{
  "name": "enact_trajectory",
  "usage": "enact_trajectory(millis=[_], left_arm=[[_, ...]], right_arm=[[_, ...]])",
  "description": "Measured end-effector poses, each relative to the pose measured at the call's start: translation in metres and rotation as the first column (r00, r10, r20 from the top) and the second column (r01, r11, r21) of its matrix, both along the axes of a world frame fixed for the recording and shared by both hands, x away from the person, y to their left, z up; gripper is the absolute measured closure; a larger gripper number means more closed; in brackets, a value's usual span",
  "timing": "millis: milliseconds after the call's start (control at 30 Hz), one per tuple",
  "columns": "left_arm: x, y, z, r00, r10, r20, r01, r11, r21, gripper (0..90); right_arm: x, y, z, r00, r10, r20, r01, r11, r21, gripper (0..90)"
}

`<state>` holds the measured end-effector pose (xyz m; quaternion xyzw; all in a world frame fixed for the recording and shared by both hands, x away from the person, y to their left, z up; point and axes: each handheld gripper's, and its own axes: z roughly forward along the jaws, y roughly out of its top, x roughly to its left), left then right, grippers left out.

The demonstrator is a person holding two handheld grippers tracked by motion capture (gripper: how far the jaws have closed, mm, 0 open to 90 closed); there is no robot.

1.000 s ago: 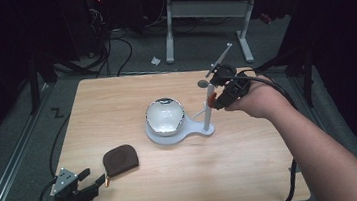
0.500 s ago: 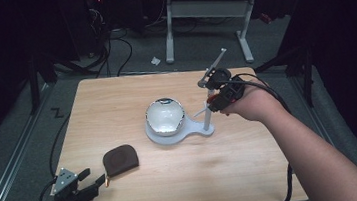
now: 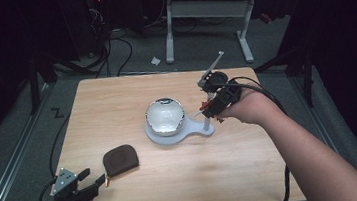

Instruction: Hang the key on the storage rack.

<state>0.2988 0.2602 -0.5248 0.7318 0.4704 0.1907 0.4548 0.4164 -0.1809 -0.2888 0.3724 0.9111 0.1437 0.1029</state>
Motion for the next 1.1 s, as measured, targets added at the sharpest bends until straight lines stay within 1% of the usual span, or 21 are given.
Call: enact_trajectory(millis=[33, 67, 100, 133, 200, 233, 267, 300, 367, 433, 467, 500, 533, 567, 633, 667, 733, 900, 967, 1067, 1100], left_arm=[[0.000, 0.000, 0.000, 1.0000, 0.000, 0.000, 0.000, 1.0000, 0.000, 34.8], [0.000, 0.000, 0.000, 1.0000, 0.000, 0.000, 0.000, 1.0000, 0.000, 34.8], [0.000, 0.000, 0.000, 1.0000, 0.000, 0.000, 0.000, 1.0000, 0.000, 34.8], [0.000, 0.000, 0.000, 1.0000, 0.000, 0.000, 0.000, 1.0000, 0.000, 34.8], [0.000, 0.001, 0.000, 1.0000, 0.001, -0.001, -0.001, 1.0000, -0.001, 34.8], [0.000, 0.001, 0.000, 1.0000, 0.001, -0.001, -0.001, 1.0000, -0.001, 34.8], [0.000, 0.001, 0.000, 1.0000, 0.001, 0.000, -0.001, 1.0000, -0.001, 34.8], [0.000, 0.002, 0.000, 1.0000, 0.001, -0.001, -0.001, 1.0000, -0.001, 34.9], [0.001, 0.002, 0.000, 1.0000, 0.002, -0.002, -0.002, 1.0000, -0.002, 34.9], [0.001, 0.001, -0.001, 1.0000, 0.001, -0.003, -0.001, 1.0000, -0.001, 34.9], [0.001, 0.001, -0.001, 1.0000, 0.000, -0.003, 0.000, 1.0000, 0.000, 34.9], [0.001, 0.001, 0.000, 1.0000, 0.000, -0.003, 0.000, 1.0000, 0.001, 34.9], [0.001, 0.000, -0.001, 1.0000, 0.000, -0.002, 0.000, 1.0000, 0.001, 34.9], [0.001, 0.000, 0.000, 1.0000, -0.001, -0.003, 0.001, 1.0000, 0.002, 34.9], [0.000, 0.000, 0.000, 1.0000, -0.001, -0.002, 0.001, 1.0000, 0.004, 34.9], [0.000, 0.000, 0.000, 1.0000, 0.000, -0.001, 0.000, 1.0000, 0.004, 34.9], [0.001, 0.000, 0.000, 1.0000, 0.002, -0.002, -0.002, 1.0000, 0.003, 34.9], [0.001, 0.000, 0.000, 1.0000, 0.003, -0.001, -0.003, 1.0000, 0.003, 35.0], [0.001, 0.000, 0.000, 1.0000, 0.002, -0.002, -0.002, 1.0000, 0.004, 34.9], [0.001, -0.001, 0.000, 1.0000, 0.000, -0.002, 0.000, 1.0000, 0.007, 34.9], [0.001, -0.001, 0.000, 1.0000, -0.001, -0.003, 0.001, 1.0000, 0.008, 34.9]], right_arm=[[0.001, 0.001, -0.001, 1.0000, 0.002, -0.003, -0.002, 1.0000, 0.004, 50.7], [0.001, 0.002, -0.002, 0.9999, -0.007, -0.009, 0.007, 0.9999, 0.012, 49.7], [0.002, 0.003, -0.004, 1.0000, 0.003, -0.008, -0.003, 0.9998, 0.021, 50.4], [0.003, 0.004, -0.004, 0.9999, 0.011, -0.004, -0.011, 0.9994, 0.032, 48.8], [0.004, 0.007, -0.006, 1.0000, 0.001, 0.006, -0.001, 1.0000, 0.009, 48.8], [0.006, 0.006, -0.008, 1.0000, 0.003, 0.003, -0.003, 1.0000, 0.003, 49.1], [0.006, 0.006, -0.008, 1.0000, -0.006, -0.001, 0.006, 1.0000, 0.007, 49.1], [0.007, 0.006, -0.009, 1.0000, -0.006, 0.006, 0.006, 1.0000, 0.006, 49.8], [0.007, 0.004, -0.008, 0.9999, -0.016, -0.003, 0.016, 0.9995, 0.027, 50.1], [0.006, 0.002, -0.008, 1.0000, -0.004, 0.001, 0.004, 0.9997, 0.025, 50.1], [0.005, 0.002, -0.008, 0.9998, -0.018, -0.003, 0.018, 0.9995, 0.025, 50.0], [0.005, 0.001, -0.008, 1.0000, -0.005, 0.000, 0.005, 0.9997, 0.023, 49.9], [0.004, 0.001, -0.009, 1.0000, -0.005, -0.002, 0.005, 0.9997, 0.026, 50.0], [0.002, 0.000, -0.009, 0.9998, -0.014, -0.013, 0.014, 0.9996, 0.025, 50.0], [0.000, -0.002, -0.010, 0.9999, 0.003, -0.010, -0.003, 0.9998, 0.021, 49.9], [-0.001, -0.004, -0.011, 1.0000, 0.002, -0.008, -0.002, 0.9998, 0.021, 49.9], [-0.003, -0.008, -0.012, 0.9998, -0.004, -0.017, 0.004, 0.9995, 0.030, 50.3], [-0.010, -0.018, -0.017, 0.9995, -0.022, -0.024, 0.022, 0.9993, 0.029, 51.4], [-0.014, -0.022, -0.021, 0.9983, -0.046, -0.034, 0.048, 0.9983, 0.033, 51.6], [-0.017, -0.030, -0.027, 0.9988, -0.038, -0.032, 0.039, 0.9987, 0.033, 52.5], [-0.018, -0.032, -0.029, 0.9985, -0.045, -0.033, 0.046, 0.9983, 0.036, 52.5]])
